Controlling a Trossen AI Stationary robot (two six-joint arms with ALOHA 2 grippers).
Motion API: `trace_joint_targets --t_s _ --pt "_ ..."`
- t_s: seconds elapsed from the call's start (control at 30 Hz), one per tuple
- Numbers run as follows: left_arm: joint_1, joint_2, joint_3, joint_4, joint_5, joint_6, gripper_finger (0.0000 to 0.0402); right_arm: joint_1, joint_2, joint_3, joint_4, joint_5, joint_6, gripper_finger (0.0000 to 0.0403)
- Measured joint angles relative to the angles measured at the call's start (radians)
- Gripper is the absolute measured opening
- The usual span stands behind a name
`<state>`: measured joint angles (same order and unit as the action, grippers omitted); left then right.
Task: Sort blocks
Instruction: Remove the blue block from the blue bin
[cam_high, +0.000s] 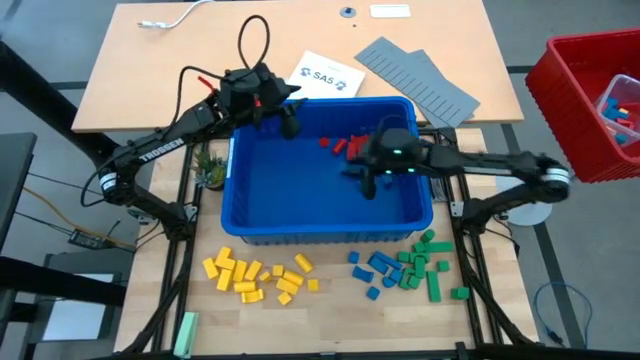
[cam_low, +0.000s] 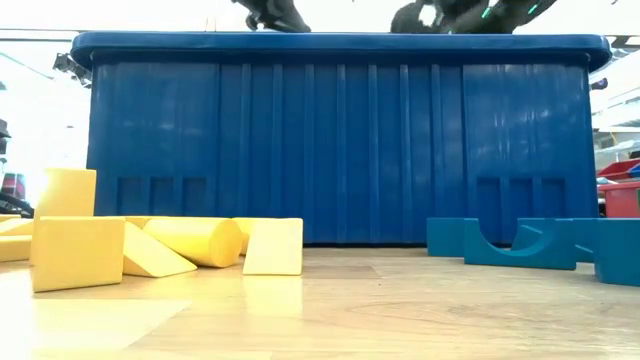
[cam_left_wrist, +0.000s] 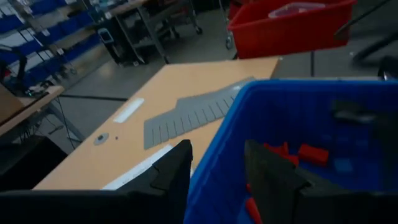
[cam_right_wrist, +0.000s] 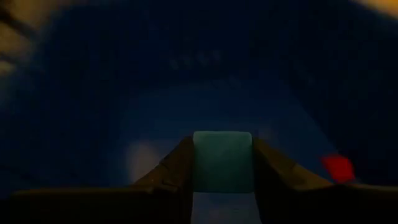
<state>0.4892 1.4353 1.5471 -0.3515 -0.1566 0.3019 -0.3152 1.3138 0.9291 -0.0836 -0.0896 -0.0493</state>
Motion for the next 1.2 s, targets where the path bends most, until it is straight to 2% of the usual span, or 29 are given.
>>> trace_joint_targets --t_s 0.2,0.37,0.57,0.73,0.83,1.0,1.2 --pt "0.000 0.000 0.000 0.049 0.000 0.000 0.0158 0.168 -0.252 0.000 0.001 -0.047 0.197 0.0111" --pt "0.000 0.000 0.000 0.072 0.000 0.000 0.0158 0.401 -0.347 0.001 -0.032 -0.039 0.411 0.0111" --pt "0.000 0.000 0.000 0.072 0.000 0.000 0.0158 0.704 -0.282 0.002 -0.135 0.071 0.605 0.0111" --pt "0.000 0.000 0.000 0.072 0.000 0.000 0.0158 0.850 -0.183 0.001 -0.323 0.256 0.661 0.0111" --pt "0.000 0.000 0.000 0.072 0.000 0.000 0.0158 0.898 -0.125 0.007 -0.385 0.382 0.657 0.0111" --pt "0.000 0.000 0.000 0.071 0.000 0.000 0.0158 0.929 -0.040 0.008 -0.408 0.519 0.600 0.0111" --pt "0.000 0.000 0.000 0.071 0.000 0.000 0.0158 0.930 -0.045 0.002 -0.400 0.605 0.568 0.0111"
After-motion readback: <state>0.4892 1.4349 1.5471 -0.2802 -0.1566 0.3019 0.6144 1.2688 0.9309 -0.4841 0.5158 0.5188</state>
